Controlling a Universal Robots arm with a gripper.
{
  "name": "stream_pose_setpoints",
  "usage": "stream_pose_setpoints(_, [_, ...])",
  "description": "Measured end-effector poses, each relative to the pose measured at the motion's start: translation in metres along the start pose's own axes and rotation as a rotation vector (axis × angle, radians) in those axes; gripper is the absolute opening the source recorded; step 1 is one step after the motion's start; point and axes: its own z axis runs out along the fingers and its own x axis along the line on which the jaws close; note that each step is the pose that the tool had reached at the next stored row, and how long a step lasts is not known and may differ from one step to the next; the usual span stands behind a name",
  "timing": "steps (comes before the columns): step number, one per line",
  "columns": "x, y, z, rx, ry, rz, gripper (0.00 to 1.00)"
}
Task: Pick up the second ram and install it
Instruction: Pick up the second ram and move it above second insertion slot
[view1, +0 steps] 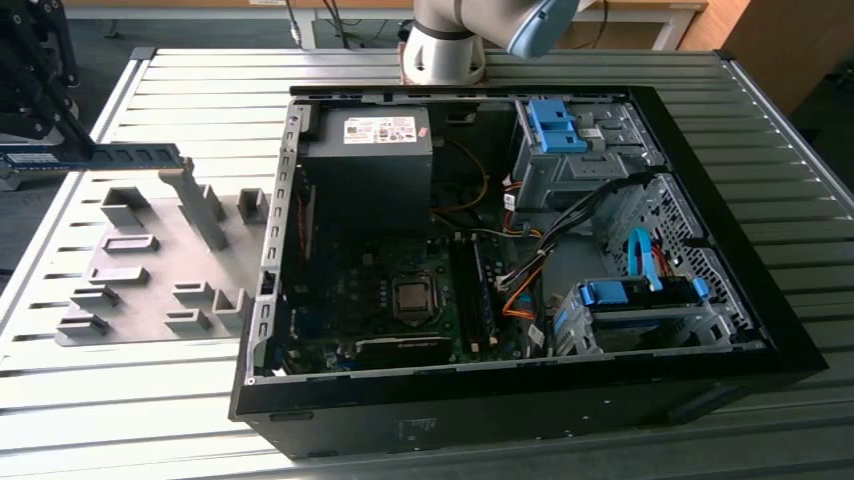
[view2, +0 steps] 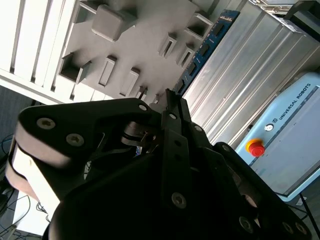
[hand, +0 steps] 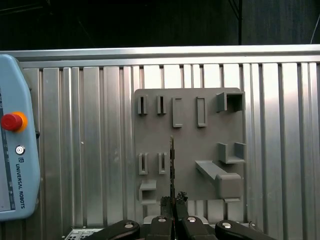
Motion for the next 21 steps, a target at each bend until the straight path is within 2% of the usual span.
stream_pose_setpoints(21, [-0.0004,-0.0093,0.0004,0.0001,0.0000,0.000,0.14])
